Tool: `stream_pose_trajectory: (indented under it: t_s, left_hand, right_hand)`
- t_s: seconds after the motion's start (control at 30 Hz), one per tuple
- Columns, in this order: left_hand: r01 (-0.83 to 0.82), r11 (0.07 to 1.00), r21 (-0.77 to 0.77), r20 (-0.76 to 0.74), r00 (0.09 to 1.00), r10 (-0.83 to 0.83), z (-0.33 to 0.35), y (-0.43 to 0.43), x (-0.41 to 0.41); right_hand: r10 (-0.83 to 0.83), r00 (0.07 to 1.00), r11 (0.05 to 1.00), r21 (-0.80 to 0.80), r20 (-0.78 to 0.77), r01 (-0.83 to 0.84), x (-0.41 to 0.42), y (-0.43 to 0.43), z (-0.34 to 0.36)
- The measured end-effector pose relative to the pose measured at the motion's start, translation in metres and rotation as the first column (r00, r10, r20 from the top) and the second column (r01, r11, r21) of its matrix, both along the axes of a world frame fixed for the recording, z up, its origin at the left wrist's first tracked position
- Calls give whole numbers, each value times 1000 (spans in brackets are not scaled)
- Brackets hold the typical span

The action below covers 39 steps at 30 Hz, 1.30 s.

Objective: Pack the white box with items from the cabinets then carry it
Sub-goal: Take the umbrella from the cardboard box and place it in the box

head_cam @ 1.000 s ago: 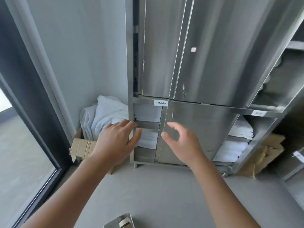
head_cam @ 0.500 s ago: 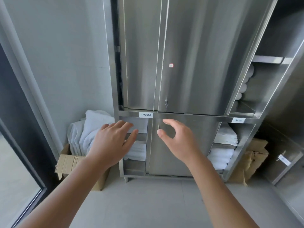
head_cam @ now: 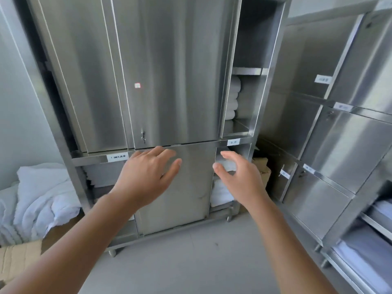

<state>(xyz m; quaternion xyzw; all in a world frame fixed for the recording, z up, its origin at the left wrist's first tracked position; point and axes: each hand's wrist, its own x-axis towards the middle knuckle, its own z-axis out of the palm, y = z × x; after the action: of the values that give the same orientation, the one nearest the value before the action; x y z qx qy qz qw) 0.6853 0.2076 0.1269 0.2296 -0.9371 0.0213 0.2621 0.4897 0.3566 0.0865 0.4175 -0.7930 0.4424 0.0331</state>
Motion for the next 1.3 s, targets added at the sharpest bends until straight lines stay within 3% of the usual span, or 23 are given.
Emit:
stream_pose_trajectory:
  t_s: [0.43,0.83,0.97,1.13,1.3]
  left_hand:
    - [279,959,50,61,957,-282,-24,60,-146]
    - [642,757,124,1,762,-647,-35,112,-318]
    - [679,720,142,-28,730,-683,-46,104,-359]
    - [675,715,182,45,721,-691,-74,100,-412]
    - [690,693,209,46,701,-712,-86,104,-487]
  right_hand:
    - [-262,960,964,-22,102,266,-97,127,-35]
    - [-661,738,748,52,136,661,-166,220,-32]
    - [-668,723,739,44,173,672,-187,202,-43]
    - [-648,717,757,109,256,645,-219,184,-66]
    - [-677,693,731,123,248,671,-293,196,-75]
